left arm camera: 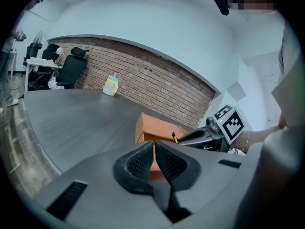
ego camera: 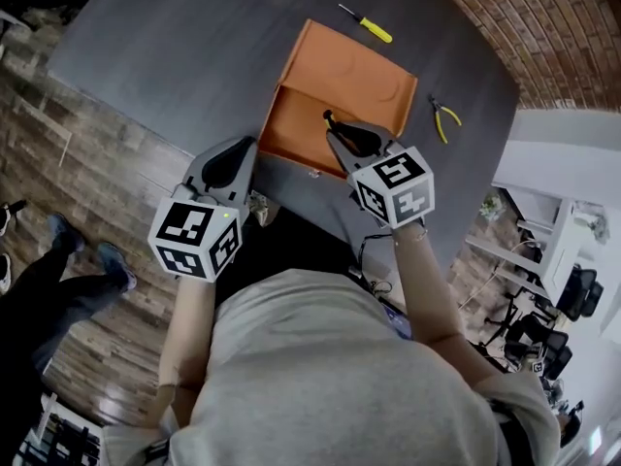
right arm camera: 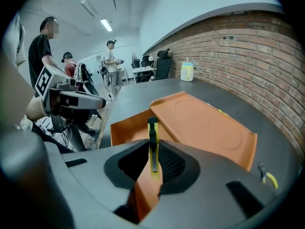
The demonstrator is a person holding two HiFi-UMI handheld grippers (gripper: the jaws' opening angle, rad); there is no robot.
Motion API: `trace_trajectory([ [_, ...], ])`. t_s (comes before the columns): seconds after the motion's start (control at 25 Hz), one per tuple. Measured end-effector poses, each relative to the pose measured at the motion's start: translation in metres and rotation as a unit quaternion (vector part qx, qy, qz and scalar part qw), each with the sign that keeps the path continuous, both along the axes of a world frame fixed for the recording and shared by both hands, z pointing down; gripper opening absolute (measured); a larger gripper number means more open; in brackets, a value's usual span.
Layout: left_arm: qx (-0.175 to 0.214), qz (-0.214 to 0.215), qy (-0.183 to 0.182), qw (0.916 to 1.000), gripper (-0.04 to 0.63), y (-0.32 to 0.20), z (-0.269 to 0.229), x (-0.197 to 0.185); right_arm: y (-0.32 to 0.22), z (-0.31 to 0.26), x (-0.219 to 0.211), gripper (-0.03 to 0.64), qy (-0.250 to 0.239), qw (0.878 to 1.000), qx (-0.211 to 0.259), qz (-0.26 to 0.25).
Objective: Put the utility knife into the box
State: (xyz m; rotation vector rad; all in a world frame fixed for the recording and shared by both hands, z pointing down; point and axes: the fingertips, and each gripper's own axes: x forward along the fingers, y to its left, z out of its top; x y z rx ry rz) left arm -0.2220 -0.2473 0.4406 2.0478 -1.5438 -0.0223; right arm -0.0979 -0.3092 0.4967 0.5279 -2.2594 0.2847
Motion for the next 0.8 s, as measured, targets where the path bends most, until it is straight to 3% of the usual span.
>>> trace_trajectory([
  [0.52, -0.025, 0.021, 0.005, 0.9995, 0.028, 0.004, 0.017, 0.013, 0.007, 0.046, 0.002, 0.069, 0.105, 0.993, -0.035, -0.032],
  [0.8, -0.029, 0.038, 0.003, 0.9988, 0.028, 0.006, 0.021, 0.027, 0.008, 0.06, 0.002, 0.069, 0.136, 0.989, -0.042, -0.032],
])
